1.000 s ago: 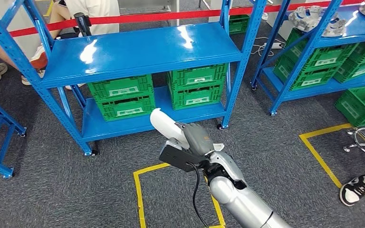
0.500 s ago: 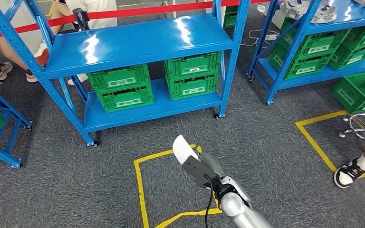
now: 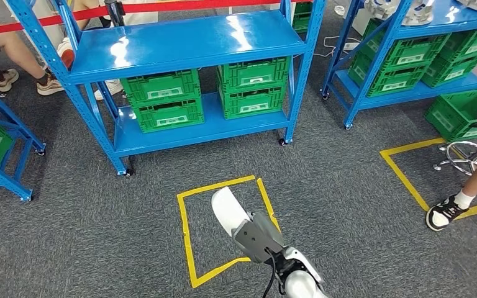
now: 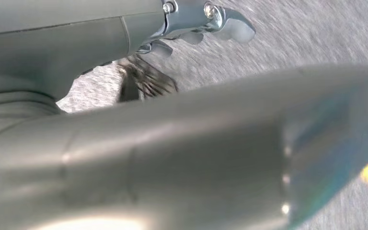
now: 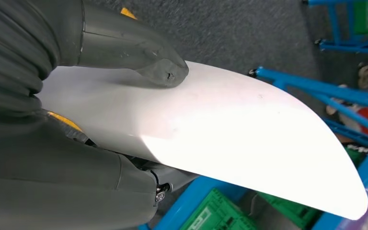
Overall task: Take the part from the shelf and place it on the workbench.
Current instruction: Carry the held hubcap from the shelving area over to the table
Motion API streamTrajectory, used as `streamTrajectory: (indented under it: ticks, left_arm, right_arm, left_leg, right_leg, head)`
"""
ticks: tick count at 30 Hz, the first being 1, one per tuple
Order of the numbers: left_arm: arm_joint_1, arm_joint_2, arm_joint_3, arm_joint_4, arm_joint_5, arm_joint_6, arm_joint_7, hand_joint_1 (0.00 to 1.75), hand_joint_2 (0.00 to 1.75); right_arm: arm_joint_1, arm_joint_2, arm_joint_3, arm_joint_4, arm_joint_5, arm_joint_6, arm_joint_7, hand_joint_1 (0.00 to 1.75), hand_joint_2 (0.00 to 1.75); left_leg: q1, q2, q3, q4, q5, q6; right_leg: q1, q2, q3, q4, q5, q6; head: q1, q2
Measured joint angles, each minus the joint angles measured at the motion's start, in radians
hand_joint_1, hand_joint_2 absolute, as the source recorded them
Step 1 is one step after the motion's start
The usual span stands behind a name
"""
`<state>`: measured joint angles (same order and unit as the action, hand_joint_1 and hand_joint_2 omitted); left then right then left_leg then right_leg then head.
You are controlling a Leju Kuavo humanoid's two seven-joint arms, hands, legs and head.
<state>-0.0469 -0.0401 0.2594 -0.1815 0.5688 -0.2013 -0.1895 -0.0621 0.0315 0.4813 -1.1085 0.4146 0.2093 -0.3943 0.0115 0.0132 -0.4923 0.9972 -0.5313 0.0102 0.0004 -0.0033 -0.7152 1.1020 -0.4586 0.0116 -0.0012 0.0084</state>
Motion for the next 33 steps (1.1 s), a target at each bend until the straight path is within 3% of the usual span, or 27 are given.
streamTrajectory:
  ticks: [2,3,4,5,7,9,11,13,14,17,18,19,20,22,24,25,27,28,29,32,33]
  left_arm:
    - [0.005,0.011,0.0,0.0,0.0,-0.009,0.018,0.0,0.0]
    - [0.006,0.016,0.0,0.0,0.0,-0.014,0.024,0.0,0.0]
    - [0.007,0.021,0.0,0.0,0.001,-0.013,0.028,0.0,0.0]
    - [0.008,0.024,0.0,0.0,0.004,-0.006,0.027,0.0,0.0]
    - [0.009,0.024,0.0,0.0,0.012,0.023,0.017,0.0,0.0]
    - [0.009,0.017,0.001,0.0,0.016,0.05,0.004,0.0,0.0]
    - [0.01,0.011,0.001,-0.001,0.015,0.057,-0.005,0.0,0.0]
    - [0.012,0.005,0.001,0.0,0.015,0.046,-0.015,0.0,0.0]
    - [0.012,0.003,0.001,0.0,0.015,0.036,-0.022,0.0,0.0]
    - [0.012,0.002,0.001,0.001,0.016,0.01,-0.041,0.0,0.0]
    - [0.012,0.003,0.001,0.0,0.016,0.006,-0.044,0.0,0.0]
    - [0.012,0.003,0.001,0.0,0.016,0.004,-0.046,0.0,0.0]
    - [0.012,0.004,0.001,0.0,0.017,0.001,-0.047,0.0,0.0]
    - [0.012,0.006,0.001,0.0,0.017,-0.017,-0.046,0.0,0.0]
    - [0.009,0.015,0.001,-0.002,0.016,-0.047,-0.035,0.0,0.0]
    - [0.007,0.021,0.001,-0.003,0.015,-0.059,-0.028,0.0,0.0]
    - [0.005,0.031,0.001,-0.003,0.014,-0.065,-0.015,0.0,0.0]
    - [0.004,0.034,0.001,-0.002,0.014,-0.062,-0.01,0.0,0.0]
    - [0.004,0.036,0.001,-0.002,0.014,-0.06,-0.008,0.0,0.0]
    - [0.005,0.038,0.001,-0.002,0.015,-0.058,-0.014,0.0,0.0]
    - [0.005,0.038,0.001,-0.002,0.015,-0.057,-0.013,0.0,0.0]
  right_arm:
    - [0.003,0.0,0.0,-0.005,-0.003,0.0,-0.009,1.75,1.75]
    - [0.003,0.0,0.0,-0.006,-0.003,0.0,-0.011,1.75,1.75]
    - [0.003,0.0,0.0,-0.007,-0.004,0.0,-0.011,1.75,1.75]
    - [0.003,0.001,0.0,-0.007,-0.004,-0.001,-0.012,1.75,1.75]
    - [0.0,0.001,0.0,-0.007,-0.006,-0.001,-0.016,1.75,1.75]
    - [-0.005,0.003,0.0,-0.006,-0.013,0.0,-0.028,1.75,1.75]
    - [-0.011,0.004,0.0,0.0,-0.024,0.004,-0.044,1.75,1.75]
    - [-0.02,0.007,0.001,0.015,-0.032,0.01,-0.055,1.75,1.75]
    - [-0.026,0.009,0.002,0.024,-0.034,0.013,-0.059,1.75,1.75]
    - [-0.046,0.016,0.009,0.044,-0.036,0.017,-0.062,1.75,1.75]
    - [-0.05,0.018,0.011,0.049,-0.037,0.018,-0.062,1.75,1.75]
    - [-0.052,0.018,0.012,0.053,-0.038,0.018,-0.062,1.75,1.75]
    - [-0.054,0.018,0.013,0.057,-0.039,0.018,-0.062,1.75,1.75]
    - [-0.059,0.02,0.014,0.064,-0.041,0.019,-0.062,1.75,1.75]
    - [-0.067,0.025,0.015,0.071,-0.043,0.018,-0.062,1.75,1.75]
    - [-0.072,0.029,0.017,0.074,-0.043,0.018,-0.062,1.75,1.75]
    - [-0.078,0.036,0.023,0.079,-0.043,0.016,-0.063,1.75,1.75]
    - [-0.079,0.037,0.025,0.081,-0.042,0.013,-0.064,1.75,1.75]
    - [-0.08,0.037,0.026,0.083,-0.039,0.006,-0.064,1.75,1.75]
    - [-0.079,0.037,0.026,0.087,-0.019,-0.038,-0.064,1.75,1.75]
    - [-0.077,0.037,0.026,0.087,-0.012,-0.051,-0.063,1.75,1.75]
  left_leg:
    - [0.0,0.0,-0.031,0.005,0.024,0.004]
    - [0.0,0.0,-0.05,0.008,0.036,0.003]
    - [0.0,0.0,-0.068,0.011,0.047,0.001]
    - [0.0,0.0,-0.085,0.016,0.057,-0.002]
    - [0.0,0.0,-0.116,0.026,0.076,-0.009]
    - [-0.002,0.0,-0.135,0.032,0.092,-0.02]
    - [-0.002,0.0,-0.141,0.029,0.111,-0.033]
    - [0.002,-0.002,-0.15,0.034,0.108,-0.046]
    - [0.003,-0.004,-0.159,0.054,0.081,-0.05]
    - [0.005,-0.008,-0.202,0.211,-0.054,-0.059]
    - [0.005,-0.009,-0.208,0.265,-0.076,-0.06]
    - [0.004,-0.009,-0.204,0.297,-0.075,-0.06]
    - [0.004,-0.009,-0.183,0.295,-0.054,-0.058]
    - [0.003,-0.01,-0.095,0.195,-0.008,-0.05]
    - [-0.003,-0.011,0.0,0.057,-0.015,-0.041]
    - [-0.006,-0.012,0.021,0.015,-0.027,-0.036]
    - [-0.009,-0.012,0.02,-0.008,-0.024,-0.023]
    - [-0.008,-0.01,0.012,-0.01,-0.014,-0.015]
    - [-0.005,-0.008,0.003,-0.012,-0.004,-0.007]
    - [-0.001,-0.01,-0.033,-0.013,0.027,0.005]
    - [-0.001,-0.013,-0.046,-0.012,0.038,0.004]
  right_leg:
    - [-0.003,0.001,-0.029,0.132,-0.098,0.008]
    - [-0.005,0.001,-0.034,0.186,-0.117,0.009]
    - [-0.006,0.001,-0.025,0.212,-0.112,0.01]
    - [-0.008,0.001,0.001,0.202,-0.089,0.01]
    - [-0.009,0.001,0.101,0.09,-0.056,0.006]
    - [-0.005,0.003,0.194,-0.045,-0.076,-0.003]
    - [0.0,0.004,0.217,-0.096,-0.09,-0.014]
    - [-0.001,0.0,0.202,-0.098,-0.072,-0.031]
    - [-0.002,-0.002,0.192,-0.1,-0.061,-0.04]
    - [0.002,-0.004,0.153,-0.099,-0.027,-0.054]
    - [0.004,-0.005,0.138,-0.097,-0.016,-0.054]
    - [0.006,-0.006,0.122,-0.095,-0.004,-0.054]
    - [0.007,-0.006,0.106,-0.093,0.007,-0.053]
    - [0.008,-0.007,0.077,-0.087,0.029,-0.049]
    - [0.011,-0.007,0.058,-0.084,0.048,-0.042]
    - [0.011,-0.008,0.054,-0.085,0.058,-0.038]
    - [0.01,-0.009,0.05,-0.09,0.077,-0.026]
    - [0.009,-0.007,0.046,-0.087,0.073,-0.02]
    - [0.008,-0.004,0.038,-0.071,0.051,-0.013]
    - [0.0,0.001,-0.003,0.076,-0.089,0.002]
    - [-0.003,0.001,-0.013,0.138,-0.115,0.006]
  head:
    - [0.006,0.0]
    - [0.007,0.0]
    - [0.007,0.0]
    - [0.008,0.0]
    - [0.009,0.0]
    - [0.008,0.0]
    - [0.007,0.0]
    - [0.007,0.0]
    - [0.005,0.0]
    - [-0.005,0.0]
    - [-0.006,0.0]
    - [-0.007,0.0]
    - [-0.008,0.0]
    - [-0.008,0.0]
    - [-0.007,0.0]
    - [-0.007,0.0]
    - [-0.006,0.0]
    - [-0.007,0.0]
    - [-0.005,0.0]
    - [0.002,0.0]
    - [0.003,0.0]
